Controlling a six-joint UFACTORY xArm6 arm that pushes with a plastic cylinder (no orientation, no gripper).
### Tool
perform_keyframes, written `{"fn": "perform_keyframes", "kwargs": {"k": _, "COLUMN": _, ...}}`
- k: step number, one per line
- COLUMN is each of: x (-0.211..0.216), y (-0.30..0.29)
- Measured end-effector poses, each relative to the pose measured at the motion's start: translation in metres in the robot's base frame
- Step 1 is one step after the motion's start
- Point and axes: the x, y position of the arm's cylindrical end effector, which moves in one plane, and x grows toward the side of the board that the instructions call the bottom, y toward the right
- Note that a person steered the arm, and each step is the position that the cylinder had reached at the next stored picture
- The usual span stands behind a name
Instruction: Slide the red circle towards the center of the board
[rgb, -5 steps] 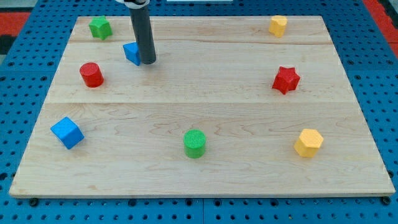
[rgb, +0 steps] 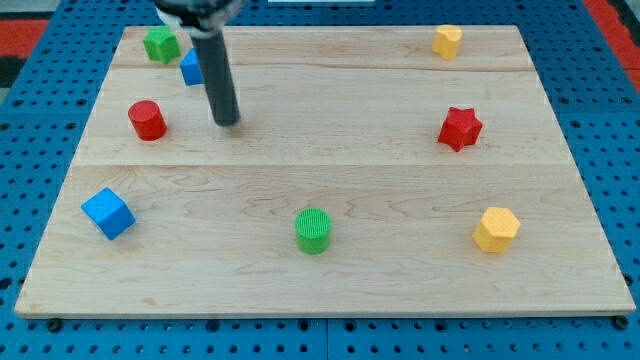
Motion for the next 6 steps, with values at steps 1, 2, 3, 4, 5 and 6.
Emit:
{"fn": "perform_keyframes", "kwargs": {"k": 1, "x": 0.034, "y": -0.048}}
{"fn": "perform_keyframes", "kwargs": {"k": 2, "x": 0.026, "y": -0.143}}
{"fn": "perform_keyframes", "kwargs": {"k": 3, "x": -0.008, "y": -0.165}}
{"fn": "perform_keyframes", "kwargs": {"k": 4, "x": -0.032, "y": -0.142}}
{"fn": "perform_keyframes", "kwargs": {"k": 5, "x": -0.011, "y": -0.082}}
{"fn": "perform_keyframes", "kwargs": {"k": 6, "x": 0.005, "y": -0.095}}
